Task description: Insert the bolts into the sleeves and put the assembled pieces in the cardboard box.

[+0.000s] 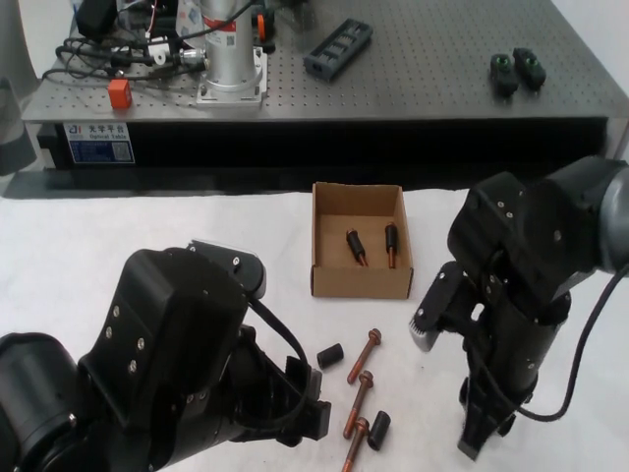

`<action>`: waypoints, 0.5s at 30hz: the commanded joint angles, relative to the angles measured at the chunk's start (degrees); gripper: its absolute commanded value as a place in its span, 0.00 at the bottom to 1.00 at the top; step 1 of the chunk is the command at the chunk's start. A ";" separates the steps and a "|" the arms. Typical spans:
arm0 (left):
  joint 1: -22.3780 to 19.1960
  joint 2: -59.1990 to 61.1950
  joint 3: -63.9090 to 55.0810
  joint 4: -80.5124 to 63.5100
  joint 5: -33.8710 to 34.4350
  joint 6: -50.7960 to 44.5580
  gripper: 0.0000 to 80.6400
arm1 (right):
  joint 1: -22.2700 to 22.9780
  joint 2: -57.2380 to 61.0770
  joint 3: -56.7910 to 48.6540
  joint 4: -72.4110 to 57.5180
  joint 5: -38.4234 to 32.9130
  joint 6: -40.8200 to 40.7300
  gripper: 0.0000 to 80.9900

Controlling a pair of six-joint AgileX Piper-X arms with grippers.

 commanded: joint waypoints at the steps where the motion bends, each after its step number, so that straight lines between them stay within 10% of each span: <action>1: -0.10 -0.47 -0.19 0.20 -0.53 0.86 0.62 | -1.66 0.43 0.04 -0.35 -1.48 13.60 0.42; 15: -0.10 -0.47 -0.19 0.28 0.52 0.86 0.62 | -3.82 6.56 0.04 -5.75 -4.45 48.61 0.44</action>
